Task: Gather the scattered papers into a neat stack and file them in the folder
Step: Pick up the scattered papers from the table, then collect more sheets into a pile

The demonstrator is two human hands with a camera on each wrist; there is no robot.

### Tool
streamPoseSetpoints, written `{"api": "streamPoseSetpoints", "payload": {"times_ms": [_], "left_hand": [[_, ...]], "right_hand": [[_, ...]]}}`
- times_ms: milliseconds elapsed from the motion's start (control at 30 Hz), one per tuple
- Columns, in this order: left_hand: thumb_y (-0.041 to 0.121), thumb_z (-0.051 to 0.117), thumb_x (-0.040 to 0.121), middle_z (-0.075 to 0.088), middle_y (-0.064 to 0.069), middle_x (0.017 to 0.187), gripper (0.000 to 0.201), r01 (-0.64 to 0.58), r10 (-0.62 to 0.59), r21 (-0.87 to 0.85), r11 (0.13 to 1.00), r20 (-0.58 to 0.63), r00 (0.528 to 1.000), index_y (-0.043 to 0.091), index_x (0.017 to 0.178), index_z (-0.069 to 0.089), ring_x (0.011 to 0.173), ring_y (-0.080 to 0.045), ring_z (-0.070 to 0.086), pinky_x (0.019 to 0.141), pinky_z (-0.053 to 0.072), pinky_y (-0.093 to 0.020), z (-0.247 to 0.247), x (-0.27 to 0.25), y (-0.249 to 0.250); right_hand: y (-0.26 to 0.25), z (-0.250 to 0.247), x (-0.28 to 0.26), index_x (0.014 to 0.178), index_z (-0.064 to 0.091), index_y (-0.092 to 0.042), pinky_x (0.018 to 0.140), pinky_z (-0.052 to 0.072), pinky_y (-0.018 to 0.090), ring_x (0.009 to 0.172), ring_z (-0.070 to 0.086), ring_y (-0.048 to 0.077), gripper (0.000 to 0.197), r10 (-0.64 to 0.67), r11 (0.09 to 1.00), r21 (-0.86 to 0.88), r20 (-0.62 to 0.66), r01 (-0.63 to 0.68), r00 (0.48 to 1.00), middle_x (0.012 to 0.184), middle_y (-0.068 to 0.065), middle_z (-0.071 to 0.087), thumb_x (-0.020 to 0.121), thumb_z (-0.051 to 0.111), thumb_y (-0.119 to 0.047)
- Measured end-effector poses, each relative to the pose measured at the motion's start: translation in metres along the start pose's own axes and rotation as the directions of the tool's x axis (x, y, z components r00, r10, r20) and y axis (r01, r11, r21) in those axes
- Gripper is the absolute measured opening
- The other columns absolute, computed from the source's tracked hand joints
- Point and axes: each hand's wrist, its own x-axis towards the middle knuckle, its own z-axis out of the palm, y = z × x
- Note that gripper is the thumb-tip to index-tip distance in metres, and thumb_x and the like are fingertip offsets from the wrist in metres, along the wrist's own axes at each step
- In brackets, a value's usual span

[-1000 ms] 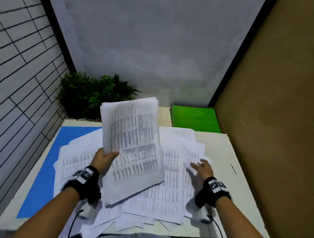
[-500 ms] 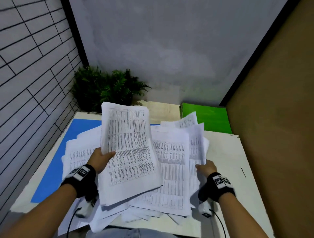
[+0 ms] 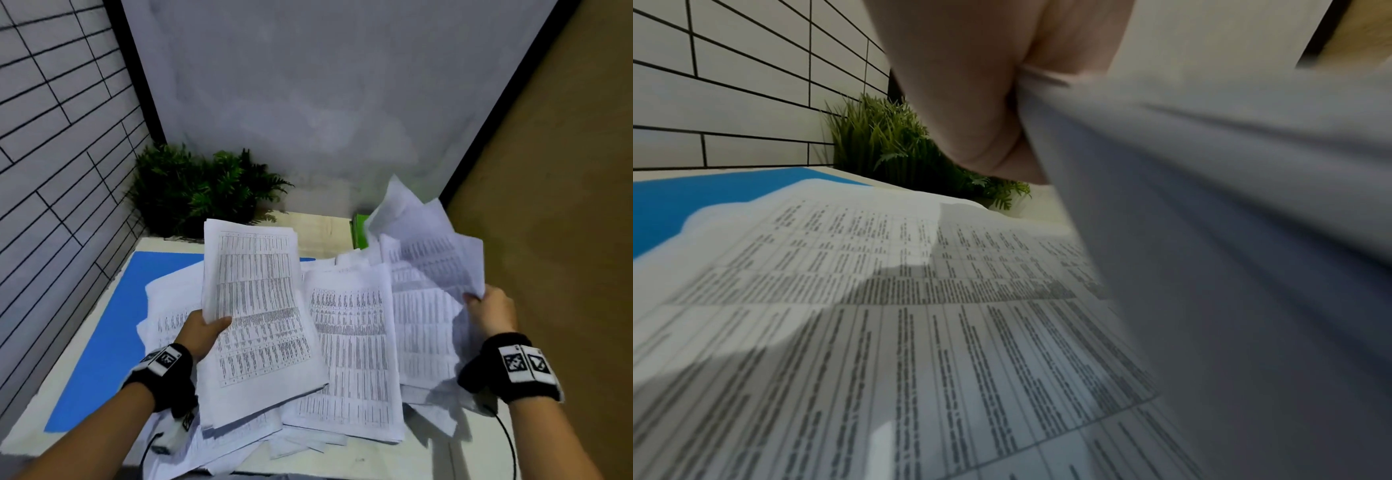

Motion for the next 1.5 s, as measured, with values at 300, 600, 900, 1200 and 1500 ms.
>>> {"api": "streamPoseSetpoints", "payload": {"times_ms": [300,600,900,1200,1500], "left_hand": [[0.009,0.062,0.084,0.063,-0.016,0.103,0.031,-0.006,0.009,-0.058,0.998,0.052,0.999,-0.001,0.113,0.058,0.102,-0.035,0.061,0.093,0.045,-0.043,0.005,0.013,0.018],[0.015,0.052,0.091,0.068,-0.002,0.078,0.011,-0.041,0.092,-0.21,0.977,0.24,0.966,0.008,0.095,0.06,0.072,-0.013,0.063,0.063,0.052,-0.024,0.058,0.001,0.089],[0.044,0.064,0.057,0.073,0.014,0.067,0.041,-0.121,0.285,-0.447,0.886,0.32,0.904,0.019,0.089,0.061,0.07,-0.001,0.066,0.072,0.049,-0.023,0.046,-0.007,0.116],[0.053,0.087,0.024,0.074,0.02,0.076,0.082,-0.311,0.453,-0.445,0.84,0.26,0.853,0.022,0.095,0.059,0.075,0.004,0.066,0.074,0.054,-0.014,0.036,-0.004,0.112],[0.011,0.078,0.065,0.07,-0.003,0.083,0.04,-0.248,0.362,-0.437,0.864,0.199,0.911,0.005,0.1,0.06,0.085,-0.027,0.064,0.086,0.056,-0.04,0.041,-0.014,0.116]], "right_hand": [[0.017,-0.116,0.021,0.058,0.049,-0.013,0.053,0.052,0.027,0.04,0.055,0.002,0.03,0.055,0.926,0.372,-0.313,0.069,0.948,0.052,0.012,0.054,0.079,0.061,-0.031],[-0.026,0.042,-0.038,0.101,0.063,-0.005,0.089,0.044,0.042,0.084,0.062,0.023,0.05,-0.125,0.565,0.799,0.33,-0.207,0.936,0.106,0.014,0.065,0.065,0.079,-0.035],[-0.076,0.059,-0.051,0.085,0.062,-0.004,0.064,0.049,0.019,0.055,0.06,-0.004,0.016,-0.28,0.563,0.825,0.135,0.049,0.95,0.057,-0.013,0.067,0.076,0.063,0.009],[-0.101,0.042,-0.054,0.06,0.063,-0.017,0.061,0.048,0.017,0.052,0.058,-0.006,0.021,-0.473,0.45,0.885,0.123,0.12,0.872,0.048,-0.017,0.063,0.062,0.078,-0.004],[-0.103,0.042,-0.06,0.081,0.065,-0.018,0.085,0.052,0.031,0.082,0.066,0.016,0.031,-0.494,0.466,0.879,0.164,0.101,0.854,0.079,-0.006,0.072,0.058,0.082,-0.008]]}}
